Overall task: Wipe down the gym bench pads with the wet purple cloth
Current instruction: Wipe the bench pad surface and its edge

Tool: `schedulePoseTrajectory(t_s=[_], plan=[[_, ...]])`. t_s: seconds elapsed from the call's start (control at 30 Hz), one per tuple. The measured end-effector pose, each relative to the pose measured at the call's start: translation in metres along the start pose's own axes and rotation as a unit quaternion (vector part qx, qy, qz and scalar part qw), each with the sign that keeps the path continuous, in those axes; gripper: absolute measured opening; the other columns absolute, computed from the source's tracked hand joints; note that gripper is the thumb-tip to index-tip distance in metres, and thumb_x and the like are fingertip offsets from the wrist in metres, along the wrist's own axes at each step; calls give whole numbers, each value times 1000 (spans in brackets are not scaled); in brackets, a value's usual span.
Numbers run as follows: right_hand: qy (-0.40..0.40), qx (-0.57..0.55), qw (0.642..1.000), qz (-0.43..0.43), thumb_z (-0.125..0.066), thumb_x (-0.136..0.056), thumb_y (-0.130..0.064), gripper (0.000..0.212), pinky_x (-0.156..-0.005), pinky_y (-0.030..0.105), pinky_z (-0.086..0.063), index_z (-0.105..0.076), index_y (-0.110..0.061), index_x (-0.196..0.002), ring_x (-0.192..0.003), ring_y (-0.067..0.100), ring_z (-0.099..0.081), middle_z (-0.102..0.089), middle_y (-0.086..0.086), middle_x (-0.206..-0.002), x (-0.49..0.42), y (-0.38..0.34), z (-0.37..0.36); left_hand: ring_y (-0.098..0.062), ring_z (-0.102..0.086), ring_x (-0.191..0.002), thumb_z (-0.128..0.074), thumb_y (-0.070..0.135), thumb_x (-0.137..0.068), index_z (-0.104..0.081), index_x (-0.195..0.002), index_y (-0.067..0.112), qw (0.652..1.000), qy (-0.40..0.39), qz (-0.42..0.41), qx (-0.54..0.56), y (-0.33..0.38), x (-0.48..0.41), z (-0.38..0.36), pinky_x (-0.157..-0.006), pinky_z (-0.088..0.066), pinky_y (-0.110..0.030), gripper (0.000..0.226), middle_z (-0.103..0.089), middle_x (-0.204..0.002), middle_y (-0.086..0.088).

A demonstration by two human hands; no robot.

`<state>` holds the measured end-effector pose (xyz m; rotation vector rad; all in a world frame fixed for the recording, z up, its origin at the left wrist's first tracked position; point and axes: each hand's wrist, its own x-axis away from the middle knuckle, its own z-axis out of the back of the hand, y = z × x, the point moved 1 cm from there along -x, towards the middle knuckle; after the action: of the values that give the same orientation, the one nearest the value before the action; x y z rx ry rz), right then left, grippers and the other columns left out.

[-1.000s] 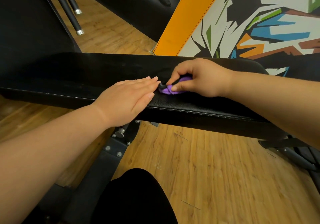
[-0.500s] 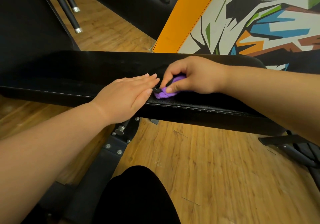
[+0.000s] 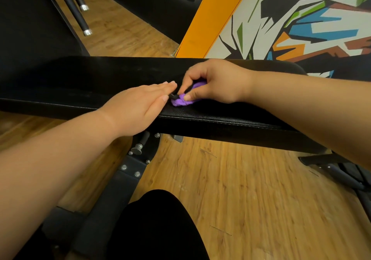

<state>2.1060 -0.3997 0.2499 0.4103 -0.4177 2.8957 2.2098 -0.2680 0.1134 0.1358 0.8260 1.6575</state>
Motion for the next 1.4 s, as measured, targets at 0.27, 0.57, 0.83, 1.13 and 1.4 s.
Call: schedulePoseTrajectory(t_s=[0.27, 0.57, 0.83, 1.13, 1.4], plan=[[-41, -29, 999, 15, -70, -85, -23, 12, -78, 4, -42, -68, -33, -91, -90, -7, -60, -66, -21, -89, 25, -7, 5, 0, -16, -144, -14, 36, -104, -23, -152, 24, 999, -5, 24, -46, -18, 7, 3, -116, -10, -20, 50, -23, -158, 10], [-29, 7, 999, 13, -71, -85, -25, 13, -79, 5, -39, -66, -36, -90, -88, -10, -57, -64, -21, -89, -11, -9, -4, 8, -13, -137, -9, 38, -93, -26, -151, 26, 999, -3, 23, -32, -21, 4, 3, -114, -10, -19, 62, -26, -157, 11], [-50, -25, 998, 23, -72, -84, -21, 15, -79, 4, -40, -67, -34, -89, -89, -8, -59, -65, -19, -88, -16, -12, -7, 6, -15, -139, -10, 36, -95, -27, -151, 24, 1000, 5, 14, -27, -23, 5, 2, -112, -10, -18, 60, -28, -156, 10], [-72, -14, 996, 46, -70, -80, -31, 11, -86, 15, -45, -69, -34, -91, -95, 1, -61, -66, -16, -95, -4, -18, -7, -1, -20, -143, -12, 38, -96, -29, -150, 23, 1000, 9, 9, -11, -27, 8, 3, -114, -12, -19, 59, -29, -156, 9], [-27, 22, 999, 29, -71, -84, -27, 14, -91, 21, -44, -64, -39, -88, -93, -4, -57, -61, -19, -93, -50, -28, -25, -2, -14, -146, -19, 34, -105, -22, -152, 29, 997, -13, 45, -69, -50, 31, 14, -116, -10, -24, 47, -21, -159, 11]])
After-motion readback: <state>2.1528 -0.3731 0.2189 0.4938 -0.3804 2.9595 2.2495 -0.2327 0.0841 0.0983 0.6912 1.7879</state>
